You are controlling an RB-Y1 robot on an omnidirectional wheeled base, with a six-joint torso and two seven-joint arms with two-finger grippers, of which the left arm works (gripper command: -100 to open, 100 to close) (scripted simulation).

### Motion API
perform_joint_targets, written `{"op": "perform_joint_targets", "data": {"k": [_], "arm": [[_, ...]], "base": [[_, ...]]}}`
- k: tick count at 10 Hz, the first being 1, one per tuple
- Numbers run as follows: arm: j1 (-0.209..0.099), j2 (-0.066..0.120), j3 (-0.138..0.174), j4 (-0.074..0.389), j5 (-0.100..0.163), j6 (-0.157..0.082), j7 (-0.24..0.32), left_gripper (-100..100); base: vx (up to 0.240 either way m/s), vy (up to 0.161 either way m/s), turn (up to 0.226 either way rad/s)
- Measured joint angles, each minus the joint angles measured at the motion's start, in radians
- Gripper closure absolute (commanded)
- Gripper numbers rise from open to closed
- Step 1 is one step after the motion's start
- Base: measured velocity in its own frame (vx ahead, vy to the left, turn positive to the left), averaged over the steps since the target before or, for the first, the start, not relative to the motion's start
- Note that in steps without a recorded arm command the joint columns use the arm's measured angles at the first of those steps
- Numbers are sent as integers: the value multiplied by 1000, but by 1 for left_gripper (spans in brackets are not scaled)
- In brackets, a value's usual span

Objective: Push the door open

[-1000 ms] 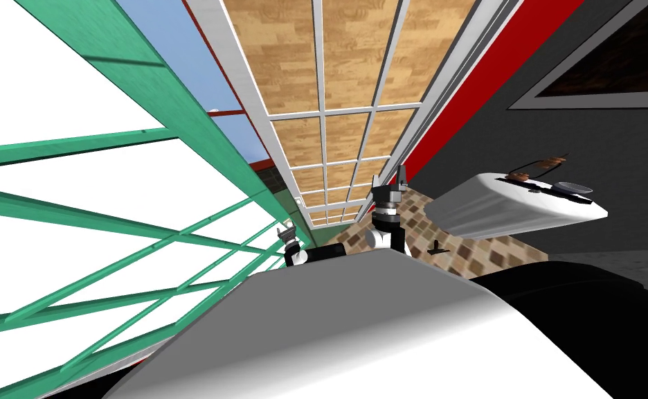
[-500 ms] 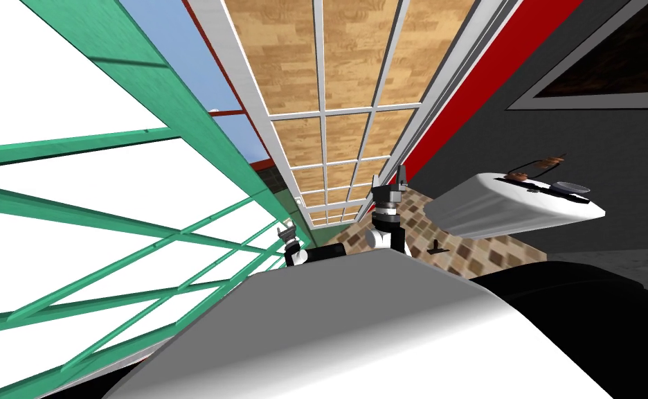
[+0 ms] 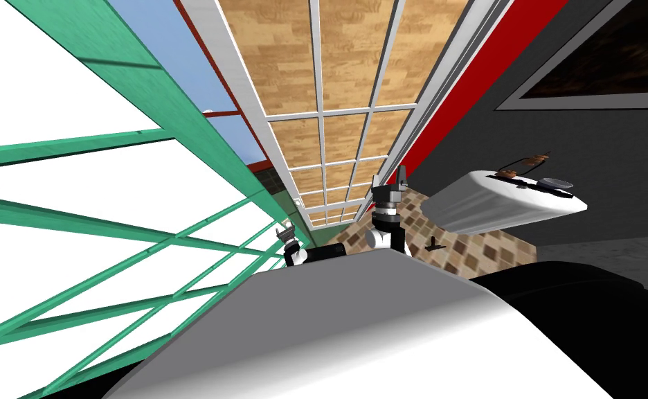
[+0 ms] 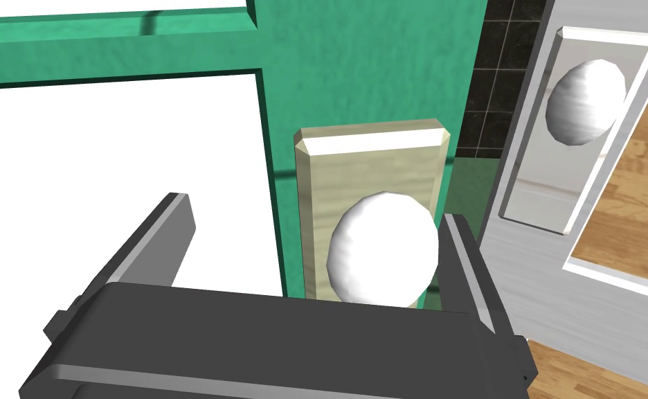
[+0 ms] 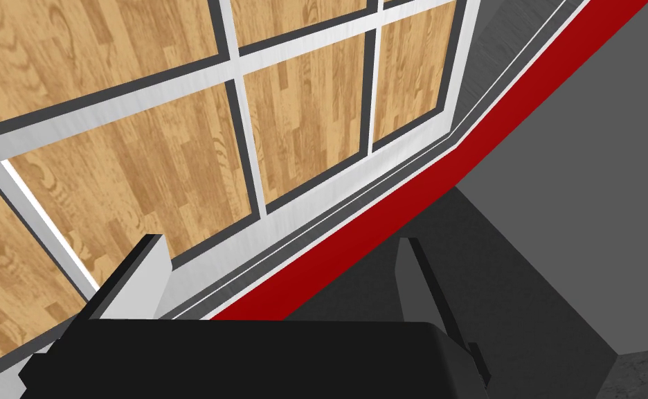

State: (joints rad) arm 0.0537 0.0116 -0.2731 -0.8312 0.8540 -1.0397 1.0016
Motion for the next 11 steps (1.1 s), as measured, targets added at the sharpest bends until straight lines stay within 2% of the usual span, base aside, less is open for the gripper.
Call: {"op": "perform_joint_targets", "data": {"k": [1, 2, 3, 6, 7, 10, 11], "arm": [[15, 2, 2, -25, 2, 7, -8, 100], [16, 3, 7, -31, 4, 9, -11, 100], [7, 2, 10, -19, 5, 5, -8, 100], [15, -1, 8, -31, 3, 5, -12, 100], [-12, 1, 9, 13, 2, -8, 6, 100], [18, 5, 7, -36, 2, 7, -8, 100], [-4, 2, 10, 4, 0, -10, 4, 100]], "base": [[12, 4, -23], [3, 17, -10], [-6, 12, -12], [0, 4, 5], [2, -8, -5], [-5, 3, -17], [-1, 24, -49]]}}
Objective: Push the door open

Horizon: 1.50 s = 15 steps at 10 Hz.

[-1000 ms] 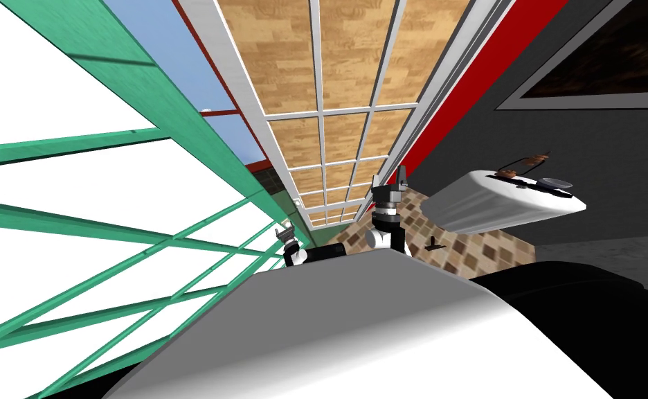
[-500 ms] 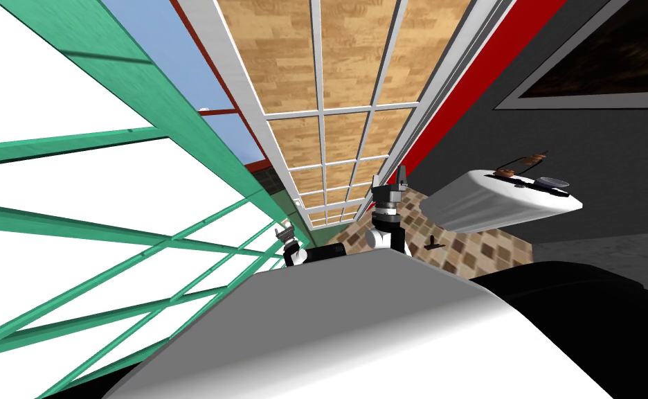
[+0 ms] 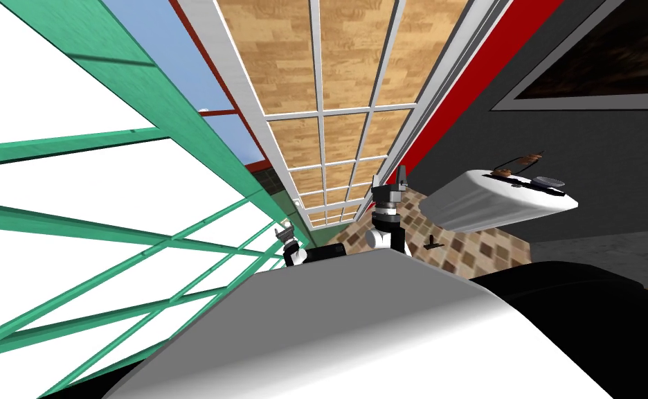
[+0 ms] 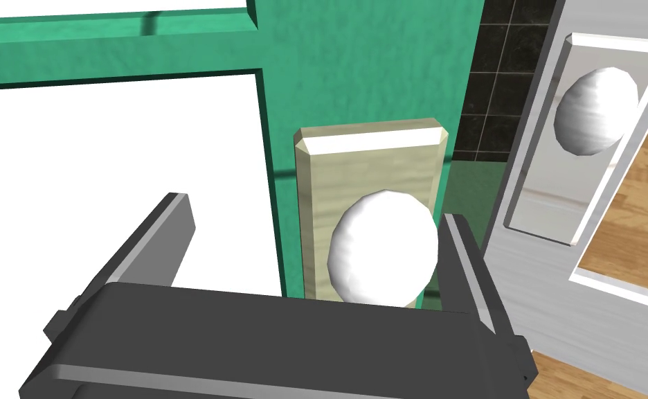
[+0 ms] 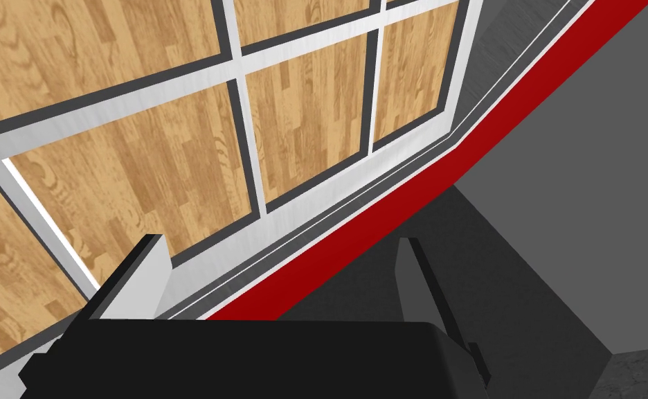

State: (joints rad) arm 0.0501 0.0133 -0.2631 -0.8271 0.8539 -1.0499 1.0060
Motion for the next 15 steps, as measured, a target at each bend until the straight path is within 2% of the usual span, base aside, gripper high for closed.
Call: {"op": "perform_joint_targets", "data": {"k": [1, 3, 4, 5, 6, 8, 9, 10, 11, 13, 14, 15], "arm": [[0, 2, 4, -1, 3, 1, 1, 100], [12, 3, 9, -32, 9, 21, -14, 100], [17, 4, 8, -41, 8, 23, -15, 100], [-2, 3, 9, -12, 8, 14, -7, 100], [15, 4, 9, -39, 8, 19, -16, 100], [15, 4, 9, -39, 8, 21, -18, 100], [5, 4, 6, -13, 4, 7, -4, 100], [-16, 1, 17, 22, 4, -6, 6, 100], [-20, -2, 28, 31, 6, -10, 5, 100], [-5, -7, 44, -7, 11, 5, -18, 100], [-11, -5, 53, -6, 16, 7, -18, 100], [-16, -1, 54, 3, 14, 0, -8, 100]], "base": [[9, 28, 16], [11, -3, 11], [5, 2, 8], [1, -3, -30], [-10, -5, 0], [10, 2, -7], [10, -2, -158], [13, 21, -137], [-1, 21, -28], [1, 37, -58], [5, -1, 13], [15, 17, -47]]}}
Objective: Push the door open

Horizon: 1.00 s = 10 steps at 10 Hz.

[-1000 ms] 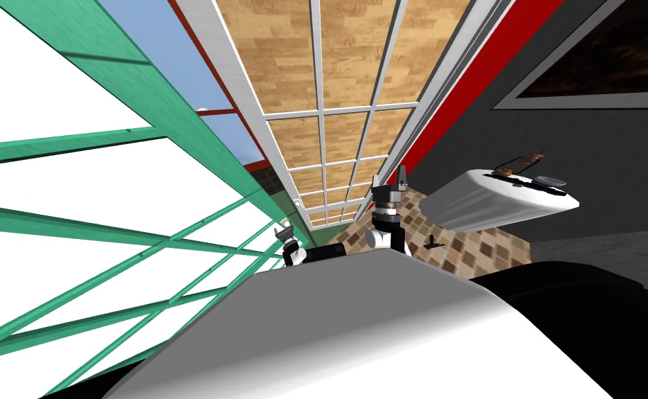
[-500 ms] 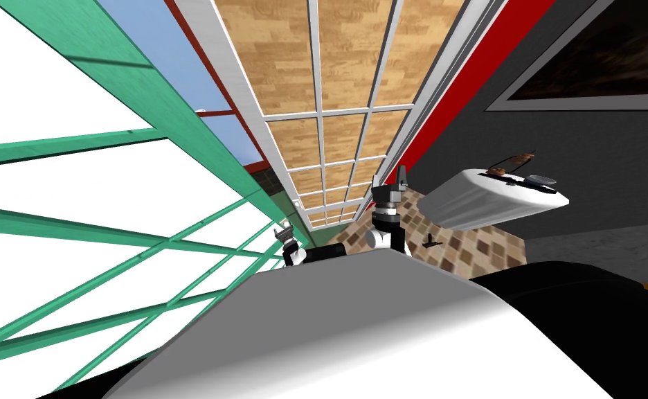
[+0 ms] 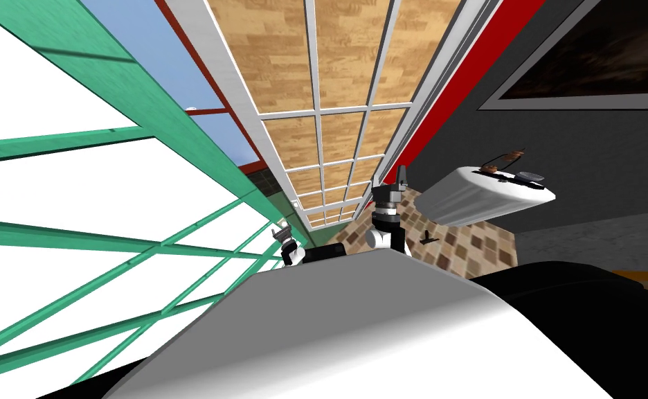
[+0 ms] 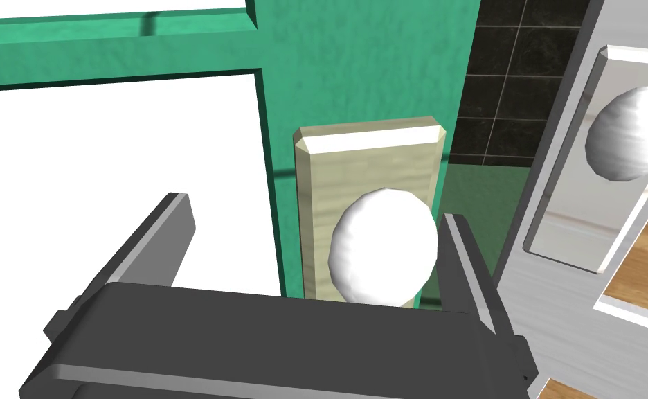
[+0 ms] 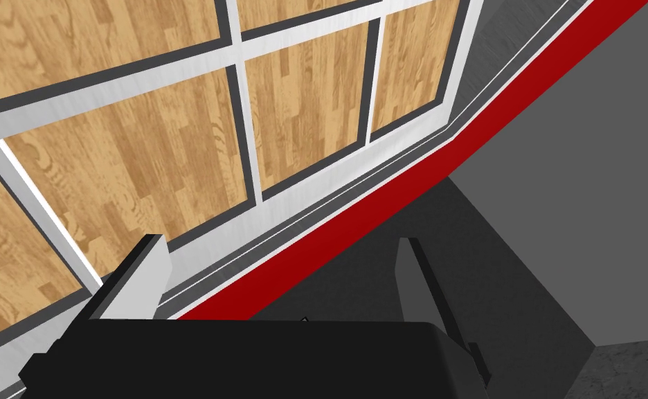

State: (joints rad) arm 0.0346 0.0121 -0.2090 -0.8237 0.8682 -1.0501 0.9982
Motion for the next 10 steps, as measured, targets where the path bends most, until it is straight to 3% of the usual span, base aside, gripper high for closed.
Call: {"op": "perform_joint_targets", "data": {"k": [1, 3, 4, 9, 10], "arm": [[-9, 0, 7, 14, 0, -7, 5, 100], [0, -6, 10, -2, 0, -7, -4, 100], [-13, -8, 10, 18, -2, -15, 0, 100], [-3, 0, 10, 4, -2, -6, 0, 100], [-1, 3, 11, -1, -1, -2, 0, 100]], "base": [[13, 34, -42], [-7, 17, 5], [-15, -16, -14], [5, -4, -4], [31, 27, -168]]}}
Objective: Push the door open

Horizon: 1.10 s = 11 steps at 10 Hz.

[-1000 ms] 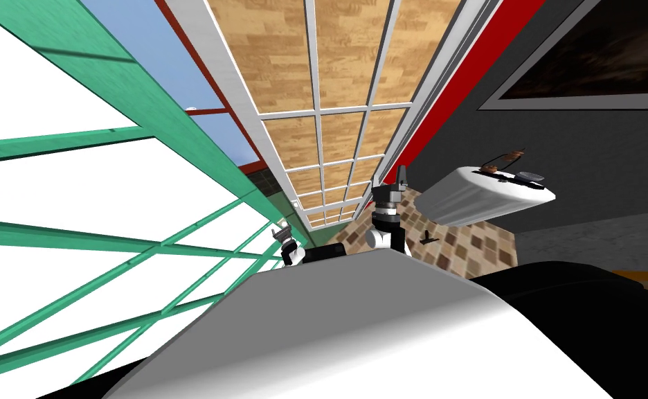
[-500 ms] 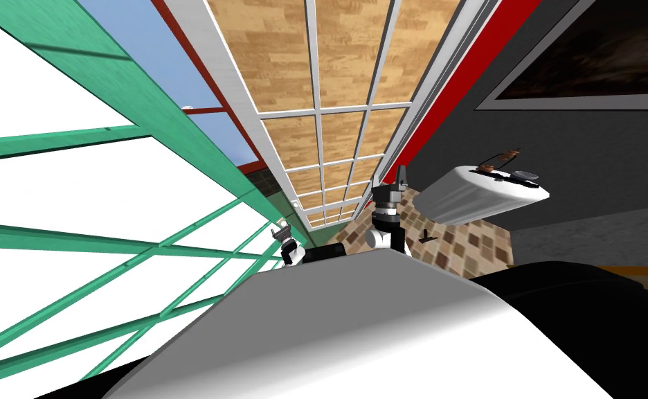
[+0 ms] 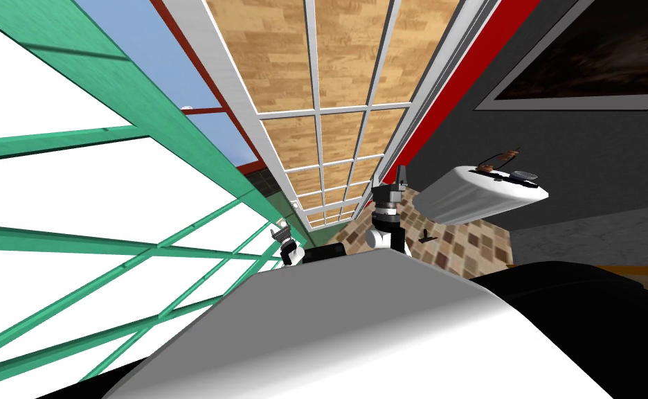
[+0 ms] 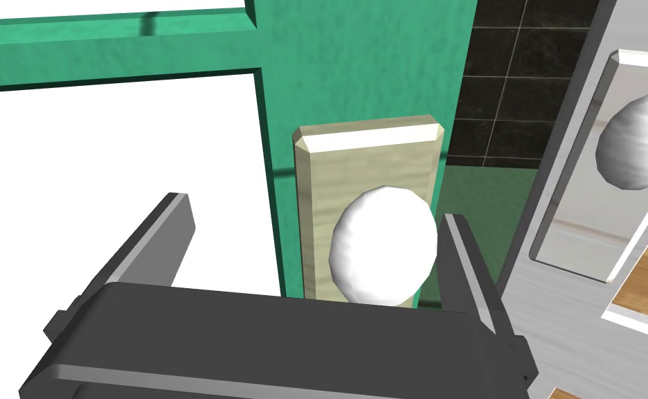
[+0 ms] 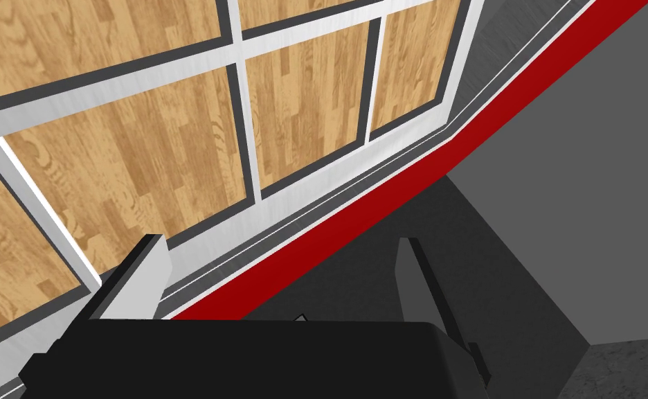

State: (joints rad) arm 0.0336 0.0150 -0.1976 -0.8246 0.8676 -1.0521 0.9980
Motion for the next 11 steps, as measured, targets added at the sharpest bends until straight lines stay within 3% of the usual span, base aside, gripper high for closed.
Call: {"op": "perform_joint_targets", "data": {"k": [1, 2, 6, 7, 8, 9, 11], "arm": [[-2, -4, -1, 11, 13, -9, -4, 100], [16, -6, -1, -17, 31, -7, -22, 100], [-16, -2, 13, 16, 77, -38, -25, 100], [-6, -2, 15, -2, 89, -44, -33, 100], [-12, -4, 15, 5, 93, -54, -33, 100], [-43, -5, 17, 53, 94, -70, -17, 100], [-7, -4, 12, 0, 91, -59, -33, 100]], "base": [[13, 63, -167], [0, 45, -34], [18, 54, -79], [7, 46, -23], [8, 33, 18], [14, 3, -18], [12, 0, 9]]}}
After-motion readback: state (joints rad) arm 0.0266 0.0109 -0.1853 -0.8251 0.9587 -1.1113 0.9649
